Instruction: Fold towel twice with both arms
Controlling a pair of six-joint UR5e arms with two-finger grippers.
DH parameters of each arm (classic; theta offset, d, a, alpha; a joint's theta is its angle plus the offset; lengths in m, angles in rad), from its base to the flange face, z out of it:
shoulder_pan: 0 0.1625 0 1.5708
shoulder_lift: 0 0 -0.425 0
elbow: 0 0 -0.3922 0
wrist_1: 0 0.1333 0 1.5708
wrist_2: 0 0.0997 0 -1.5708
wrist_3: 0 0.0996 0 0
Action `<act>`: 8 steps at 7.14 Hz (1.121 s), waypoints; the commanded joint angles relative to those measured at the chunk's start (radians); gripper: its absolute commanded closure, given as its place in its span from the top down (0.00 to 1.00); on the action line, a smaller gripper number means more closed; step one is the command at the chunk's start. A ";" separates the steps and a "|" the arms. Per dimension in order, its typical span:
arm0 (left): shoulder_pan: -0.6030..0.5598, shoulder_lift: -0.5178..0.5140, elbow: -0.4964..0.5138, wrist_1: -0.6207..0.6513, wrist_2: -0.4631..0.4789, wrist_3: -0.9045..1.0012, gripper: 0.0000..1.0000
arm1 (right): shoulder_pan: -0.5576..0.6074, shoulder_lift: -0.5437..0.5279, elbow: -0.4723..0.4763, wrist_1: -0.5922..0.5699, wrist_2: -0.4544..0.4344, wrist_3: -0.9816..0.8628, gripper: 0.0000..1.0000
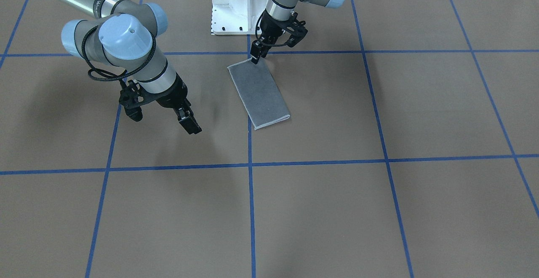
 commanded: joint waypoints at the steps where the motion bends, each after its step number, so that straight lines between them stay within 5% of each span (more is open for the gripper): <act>1: -0.001 -0.002 -0.005 0.000 -0.001 -0.004 0.27 | -0.008 0.003 -0.002 -0.001 -0.003 0.001 1.00; 3: -0.001 -0.011 0.000 0.000 -0.001 -0.007 0.03 | -0.011 0.006 -0.004 -0.001 -0.004 0.000 1.00; 8: -0.026 0.036 -0.065 -0.009 -0.023 0.048 0.00 | -0.011 0.008 -0.005 -0.001 -0.008 0.000 1.00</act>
